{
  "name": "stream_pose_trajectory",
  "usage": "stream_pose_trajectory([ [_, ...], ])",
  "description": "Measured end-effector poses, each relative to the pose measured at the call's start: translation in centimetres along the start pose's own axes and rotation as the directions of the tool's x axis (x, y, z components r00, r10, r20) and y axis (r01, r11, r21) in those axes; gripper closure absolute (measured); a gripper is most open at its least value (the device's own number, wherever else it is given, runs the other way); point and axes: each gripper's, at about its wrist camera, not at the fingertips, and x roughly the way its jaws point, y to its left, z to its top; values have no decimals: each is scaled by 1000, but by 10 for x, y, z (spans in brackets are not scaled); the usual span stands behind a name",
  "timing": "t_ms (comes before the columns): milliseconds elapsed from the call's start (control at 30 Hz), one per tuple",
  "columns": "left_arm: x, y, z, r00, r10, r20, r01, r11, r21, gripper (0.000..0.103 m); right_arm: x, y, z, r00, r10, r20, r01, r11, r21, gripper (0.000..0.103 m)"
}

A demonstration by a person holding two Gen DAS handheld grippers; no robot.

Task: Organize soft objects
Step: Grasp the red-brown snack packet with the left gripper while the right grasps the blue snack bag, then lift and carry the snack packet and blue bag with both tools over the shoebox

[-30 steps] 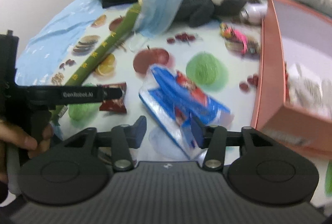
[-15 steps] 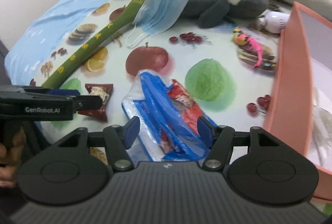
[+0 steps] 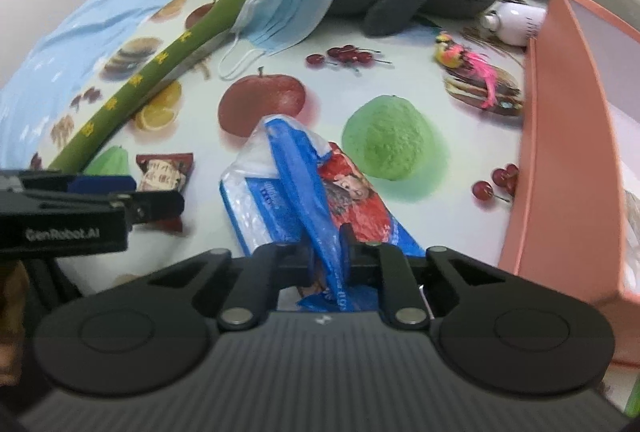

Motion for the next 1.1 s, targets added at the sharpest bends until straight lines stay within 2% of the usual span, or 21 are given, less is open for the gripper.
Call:
stream_pose_trajectory([
  [267, 5, 1, 5, 1000, 0, 6, 0, 1000, -8, 42, -17, -6, -14, 999, -40, 6, 39, 995, 89, 89],
  [367, 9, 1, 7, 1000, 18, 2, -18, 1000, -5, 49, -22, -9, -20, 999, -48, 7, 47, 992, 116, 89],
  [467, 14, -1, 7, 1000, 18, -15, -18, 1000, 10, 62, -24, -12, -25, 999, -52, 5, 51, 989, 140, 89],
  [567, 13, -4, 4, 1000, 25, -9, -24, 999, 35, 63, -26, -11, -29, 998, -56, 5, 55, 986, 155, 90],
  [800, 0, -5, 5, 1000, -15, 10, 15, 1000, 27, 65, -36, -10, -30, 997, -68, 26, 62, 981, 182, 92],
  [1100, -46, -18, 18, 995, -68, 79, 63, 997, 54, 65, -71, -9, -23, 990, -97, 102, 75, 977, 201, 93],
])
